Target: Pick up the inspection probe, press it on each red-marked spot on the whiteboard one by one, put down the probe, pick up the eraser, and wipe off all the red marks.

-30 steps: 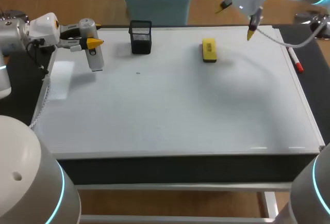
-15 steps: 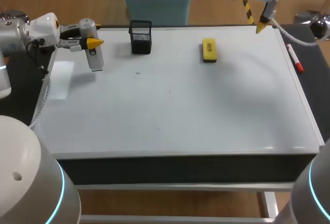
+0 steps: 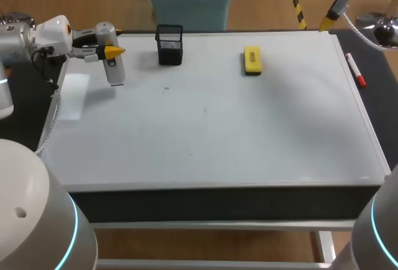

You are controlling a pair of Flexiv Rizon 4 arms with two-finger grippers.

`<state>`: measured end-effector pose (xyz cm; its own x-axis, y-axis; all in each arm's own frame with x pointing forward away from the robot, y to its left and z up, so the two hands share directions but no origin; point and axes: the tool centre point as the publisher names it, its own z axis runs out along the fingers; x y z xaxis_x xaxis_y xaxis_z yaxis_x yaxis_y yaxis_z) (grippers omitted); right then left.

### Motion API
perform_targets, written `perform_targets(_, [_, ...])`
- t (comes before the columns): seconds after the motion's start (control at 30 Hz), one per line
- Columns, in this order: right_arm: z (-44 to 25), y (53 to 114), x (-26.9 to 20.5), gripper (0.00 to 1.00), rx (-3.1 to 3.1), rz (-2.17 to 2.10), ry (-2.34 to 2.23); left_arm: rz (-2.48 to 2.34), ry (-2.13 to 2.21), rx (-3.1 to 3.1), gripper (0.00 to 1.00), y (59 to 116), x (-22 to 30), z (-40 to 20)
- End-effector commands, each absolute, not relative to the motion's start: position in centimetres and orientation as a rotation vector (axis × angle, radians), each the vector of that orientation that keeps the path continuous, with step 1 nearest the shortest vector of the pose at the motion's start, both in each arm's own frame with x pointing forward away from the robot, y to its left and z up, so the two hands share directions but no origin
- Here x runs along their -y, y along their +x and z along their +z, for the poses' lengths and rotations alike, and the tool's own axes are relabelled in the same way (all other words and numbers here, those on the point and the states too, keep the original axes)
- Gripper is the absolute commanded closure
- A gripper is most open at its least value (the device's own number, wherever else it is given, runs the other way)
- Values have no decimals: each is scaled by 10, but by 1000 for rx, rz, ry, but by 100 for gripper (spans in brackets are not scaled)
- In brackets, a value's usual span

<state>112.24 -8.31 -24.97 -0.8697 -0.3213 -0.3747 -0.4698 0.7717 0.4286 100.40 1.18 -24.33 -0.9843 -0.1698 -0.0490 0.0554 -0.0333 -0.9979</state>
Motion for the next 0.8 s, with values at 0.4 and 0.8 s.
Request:
perform_targets(0.4, [-252, 1115, 86, 0, -2665, 758, -608, -2152, -119, -2065, 100, 1005, -12, -244])
perform_targets(0.8, [-252, 1115, 86, 0, -2665, 758, -608, -2180, -123, -2052, 100, 1021, -8, -237])
